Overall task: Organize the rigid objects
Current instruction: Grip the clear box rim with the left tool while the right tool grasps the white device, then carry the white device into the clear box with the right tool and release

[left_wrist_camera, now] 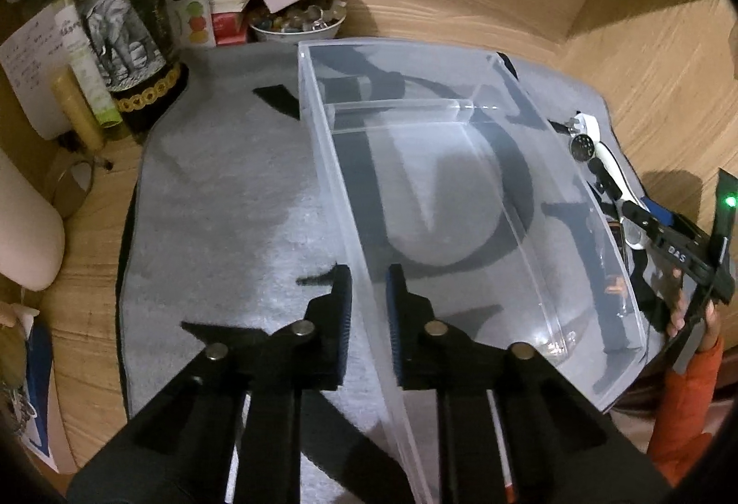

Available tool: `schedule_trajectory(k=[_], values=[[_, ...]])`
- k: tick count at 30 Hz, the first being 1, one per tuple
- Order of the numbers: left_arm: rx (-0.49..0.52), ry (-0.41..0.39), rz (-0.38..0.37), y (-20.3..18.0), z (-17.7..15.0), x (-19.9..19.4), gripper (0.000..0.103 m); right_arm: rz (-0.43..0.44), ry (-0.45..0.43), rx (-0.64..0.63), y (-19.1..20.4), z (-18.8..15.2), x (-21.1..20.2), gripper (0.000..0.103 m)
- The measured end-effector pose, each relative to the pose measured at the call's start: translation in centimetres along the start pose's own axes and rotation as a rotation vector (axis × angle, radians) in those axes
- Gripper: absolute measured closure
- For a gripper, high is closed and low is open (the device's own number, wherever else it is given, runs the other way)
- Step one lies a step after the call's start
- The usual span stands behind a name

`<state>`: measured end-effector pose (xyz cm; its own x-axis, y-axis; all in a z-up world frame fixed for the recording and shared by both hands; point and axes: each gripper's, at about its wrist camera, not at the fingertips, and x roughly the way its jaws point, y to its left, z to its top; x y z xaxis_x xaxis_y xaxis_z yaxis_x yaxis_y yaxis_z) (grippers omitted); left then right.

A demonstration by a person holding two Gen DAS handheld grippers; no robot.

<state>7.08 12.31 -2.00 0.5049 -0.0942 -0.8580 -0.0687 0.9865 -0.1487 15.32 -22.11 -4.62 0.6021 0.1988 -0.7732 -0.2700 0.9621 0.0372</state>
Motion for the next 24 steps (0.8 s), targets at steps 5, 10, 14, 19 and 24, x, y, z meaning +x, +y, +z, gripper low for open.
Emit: schedule_trajectory(k=[5,10,14,19,24], values=[[-0.005,0.003,-0.005,0.2,0.1,0.1,0.088,0.004,0.056,0.005,0.1,-0.5,1.5,0.052],[0.004,0.000,0.000,0.1,0.2,0.2,0.089,0.001,0.042,0.009,0.2,-1.0,0.9,0.068],[0.004,-0.002,0.001,0.0,0.1,0.2,0.089,-0.008,0.018,0.013,0.0,-1.1,0.3,0.069],[0.011,-0.003,0.009,-0.1,0.1,0.1,0.089,-0.002,-0.044,0.027,-0.1,-0.6,-1.4,0.069],[0.016,-0.007,0.011,-0.2,0.1,0.1,0.089,-0.015,-0.126,0.019,0.3,0.4,-4.1,0.069]])
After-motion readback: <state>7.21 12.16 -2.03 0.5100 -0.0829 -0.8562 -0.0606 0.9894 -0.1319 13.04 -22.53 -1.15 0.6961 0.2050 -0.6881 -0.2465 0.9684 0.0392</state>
